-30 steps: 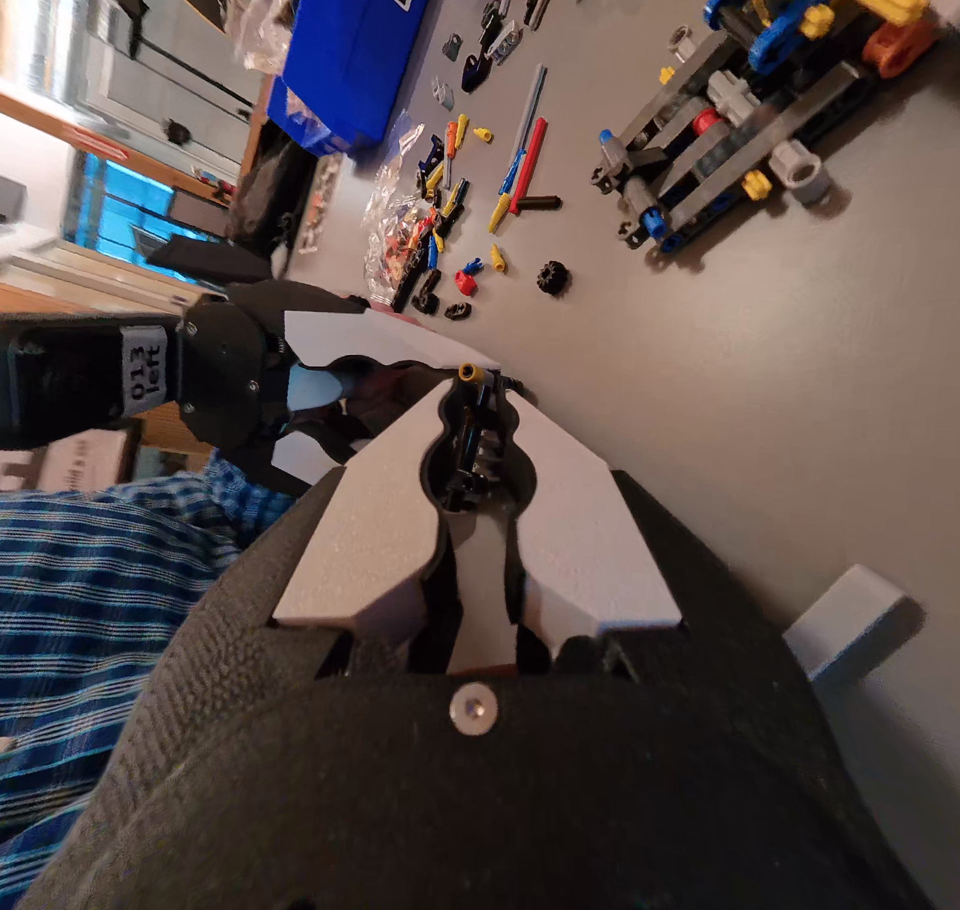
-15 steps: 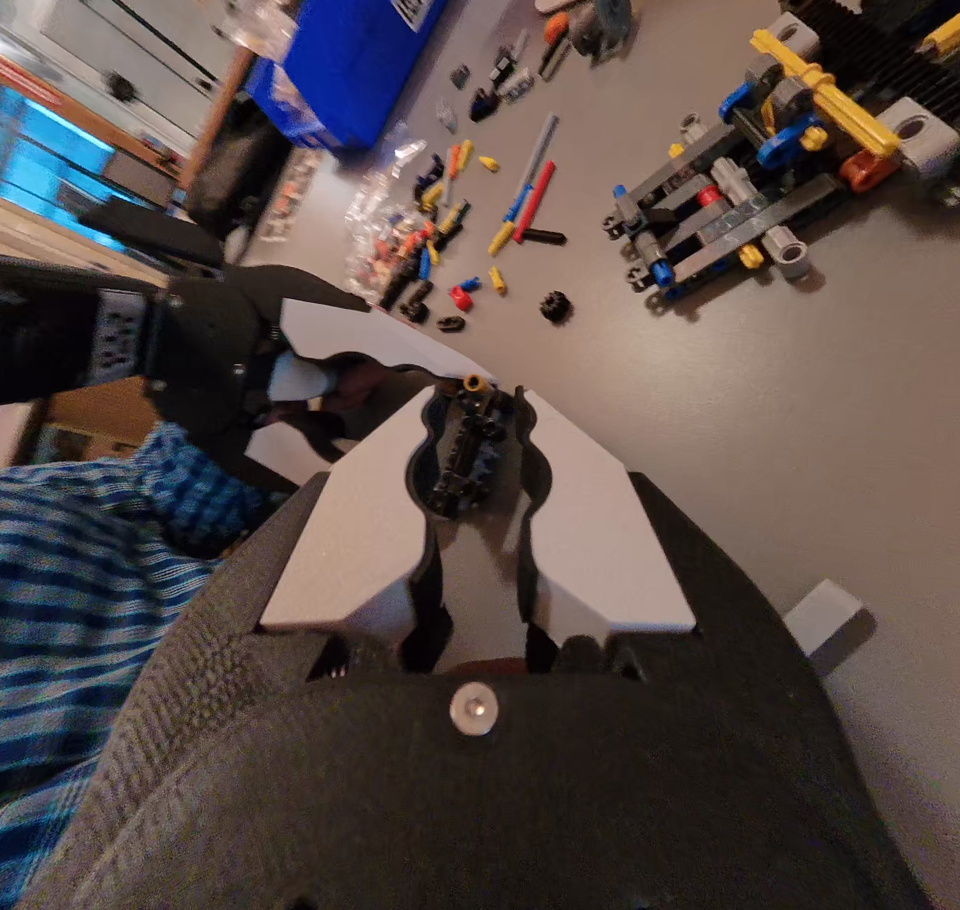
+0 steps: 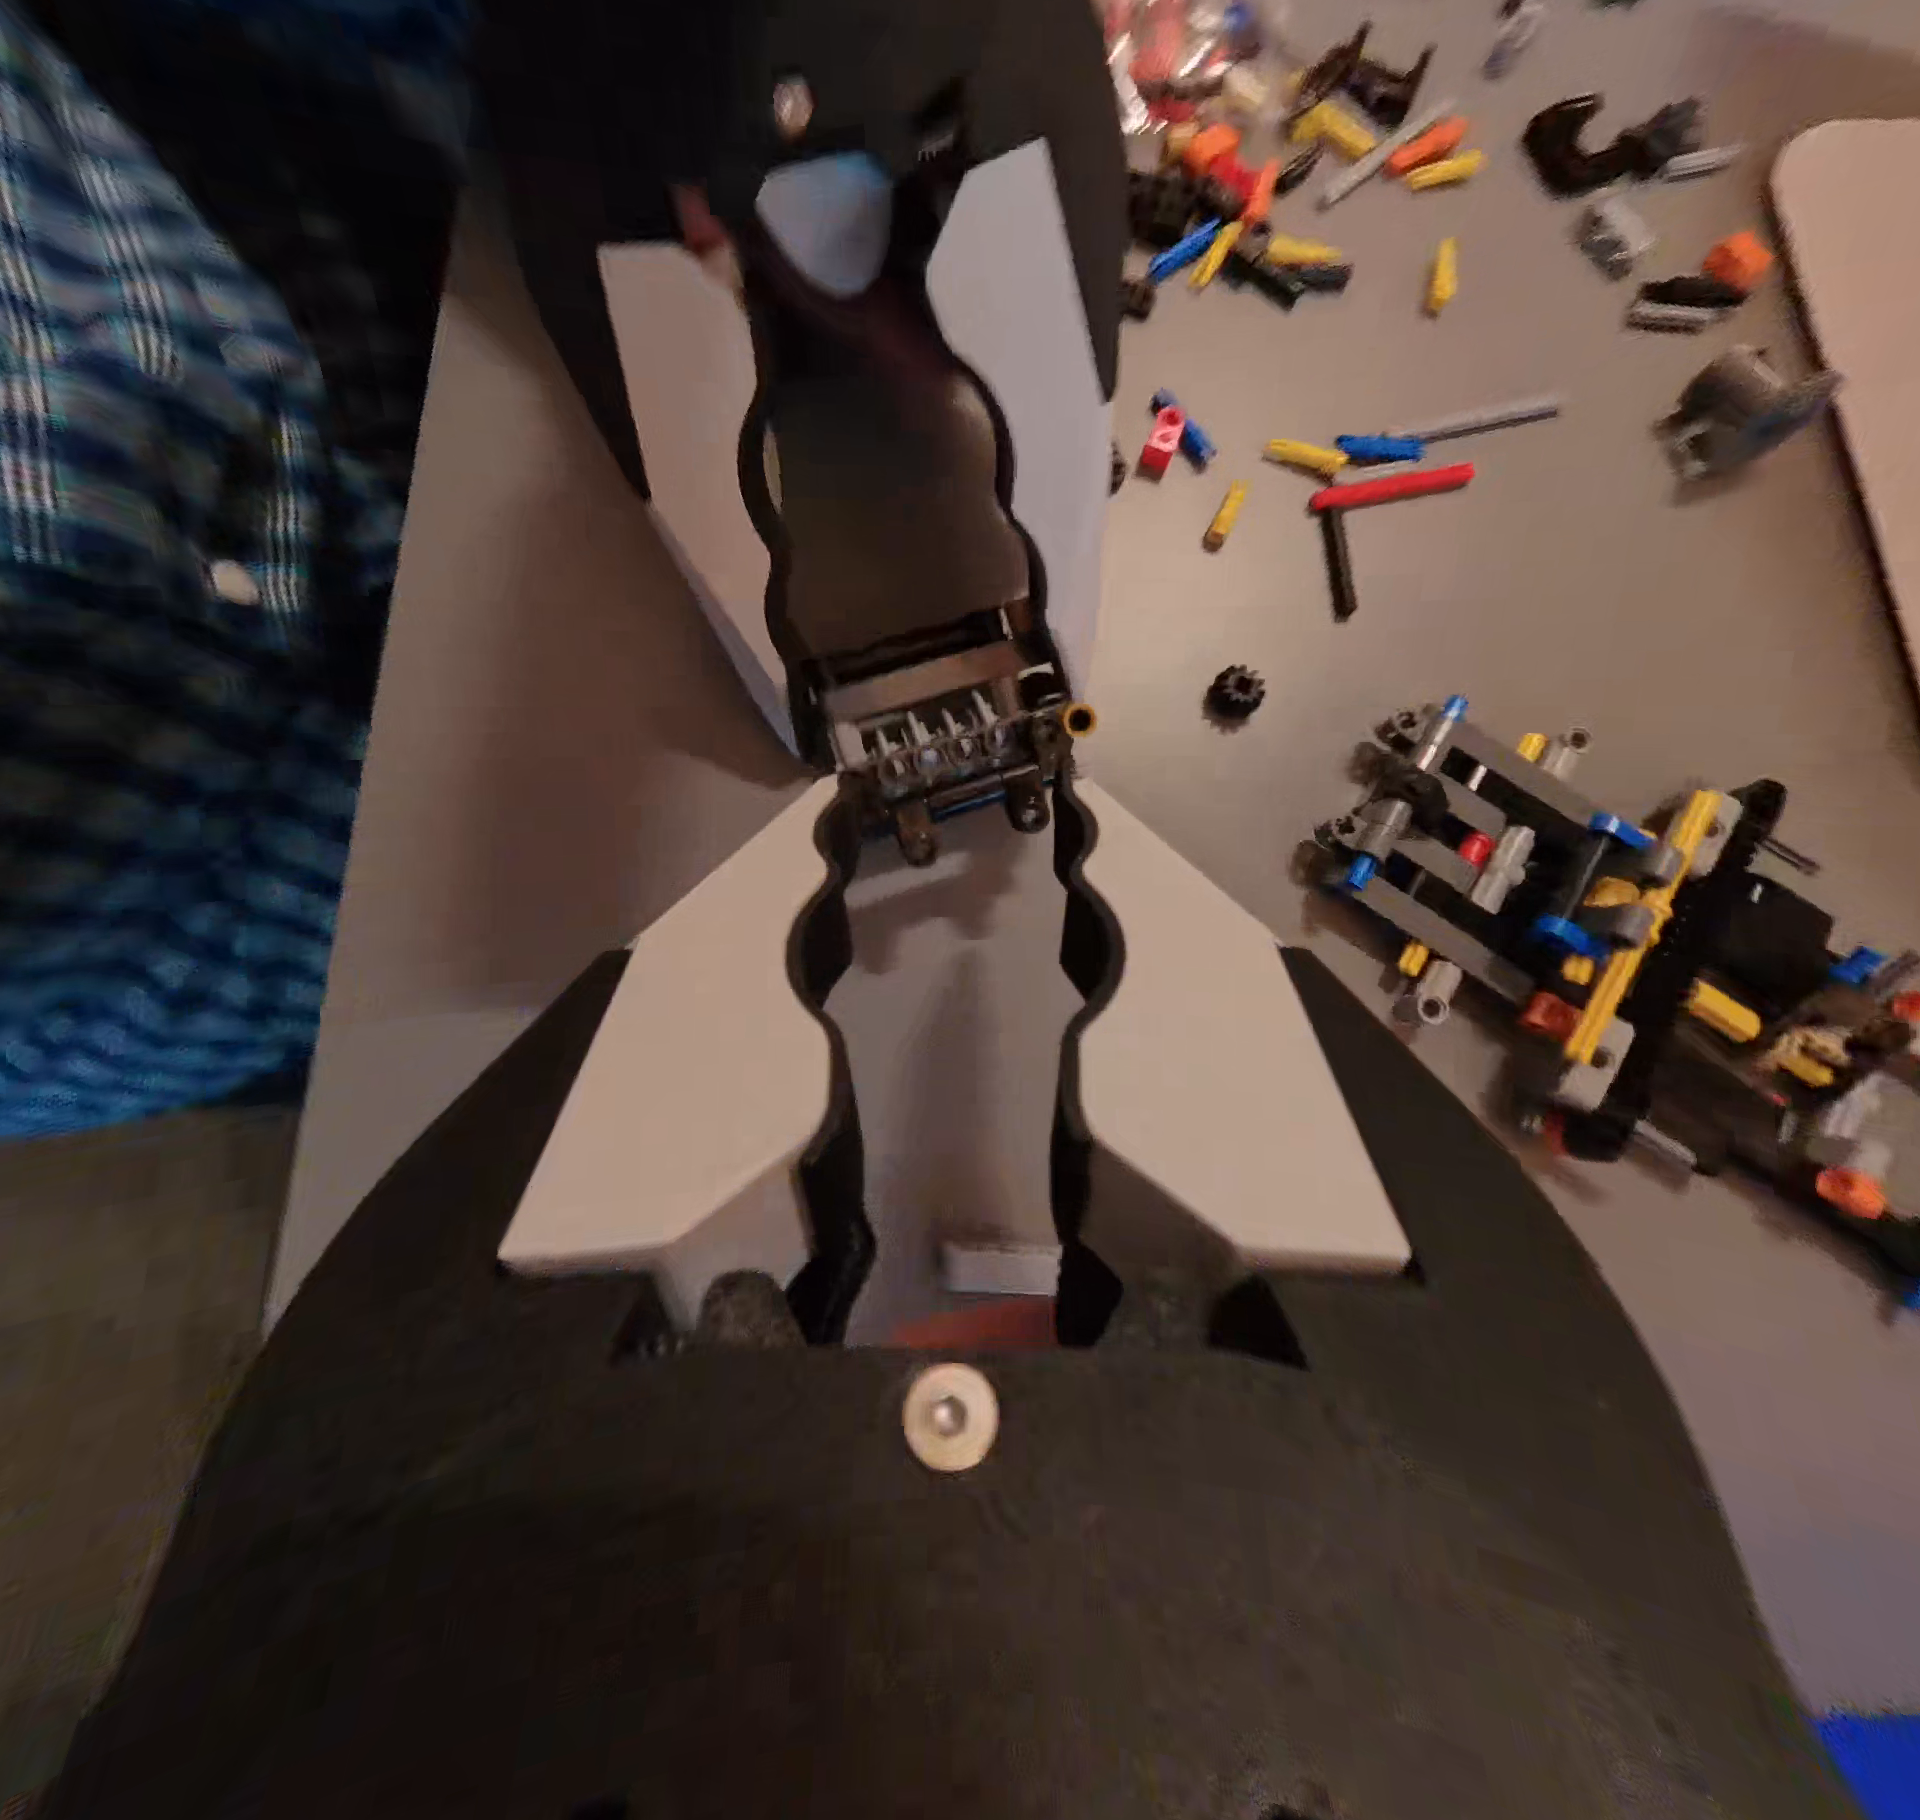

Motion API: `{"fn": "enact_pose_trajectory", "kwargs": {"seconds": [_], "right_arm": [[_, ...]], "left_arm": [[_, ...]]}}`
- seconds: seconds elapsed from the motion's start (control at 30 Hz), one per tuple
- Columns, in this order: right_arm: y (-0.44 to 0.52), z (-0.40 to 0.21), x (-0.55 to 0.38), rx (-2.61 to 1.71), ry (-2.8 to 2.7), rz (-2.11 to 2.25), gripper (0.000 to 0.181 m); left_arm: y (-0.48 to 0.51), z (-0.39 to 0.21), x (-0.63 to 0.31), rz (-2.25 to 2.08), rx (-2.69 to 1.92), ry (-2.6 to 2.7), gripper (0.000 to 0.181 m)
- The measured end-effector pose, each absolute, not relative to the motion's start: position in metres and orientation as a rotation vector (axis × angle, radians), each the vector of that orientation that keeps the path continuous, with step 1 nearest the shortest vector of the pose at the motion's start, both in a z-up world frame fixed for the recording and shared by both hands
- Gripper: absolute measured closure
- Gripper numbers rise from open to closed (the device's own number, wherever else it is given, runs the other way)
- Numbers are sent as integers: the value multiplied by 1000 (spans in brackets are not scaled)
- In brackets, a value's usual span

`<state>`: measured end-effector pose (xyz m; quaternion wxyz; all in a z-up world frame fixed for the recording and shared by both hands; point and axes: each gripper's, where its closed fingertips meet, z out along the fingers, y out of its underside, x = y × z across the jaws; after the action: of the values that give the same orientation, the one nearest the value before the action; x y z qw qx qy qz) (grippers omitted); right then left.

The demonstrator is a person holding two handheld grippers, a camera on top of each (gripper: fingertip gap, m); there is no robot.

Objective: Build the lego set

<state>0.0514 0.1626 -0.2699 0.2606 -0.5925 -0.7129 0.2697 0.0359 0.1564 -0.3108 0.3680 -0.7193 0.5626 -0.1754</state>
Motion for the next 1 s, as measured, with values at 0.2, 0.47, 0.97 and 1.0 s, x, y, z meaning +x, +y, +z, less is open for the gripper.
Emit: {"fn": "enact_pose_trajectory", "kwargs": {"seconds": [0.2, 0.47, 0.97, 1.0], "right_arm": [[160, -276, 49, -1507, -2083, 725, 143], [160, -277, 48, -1490, -2183, 728, 148], [157, -277, 47, -1460, -2295, 631, 149], [157, -277, 47, -1455, -2309, 621, 149]], "left_arm": [[156, -311, 36, -459, -1845, 1452, 121], [156, -311, 37, -461, -1841, 1456, 121], [156, -311, 37, -459, -1831, 1463, 120], [156, -311, 37, -459, -1831, 1463, 120]]}}
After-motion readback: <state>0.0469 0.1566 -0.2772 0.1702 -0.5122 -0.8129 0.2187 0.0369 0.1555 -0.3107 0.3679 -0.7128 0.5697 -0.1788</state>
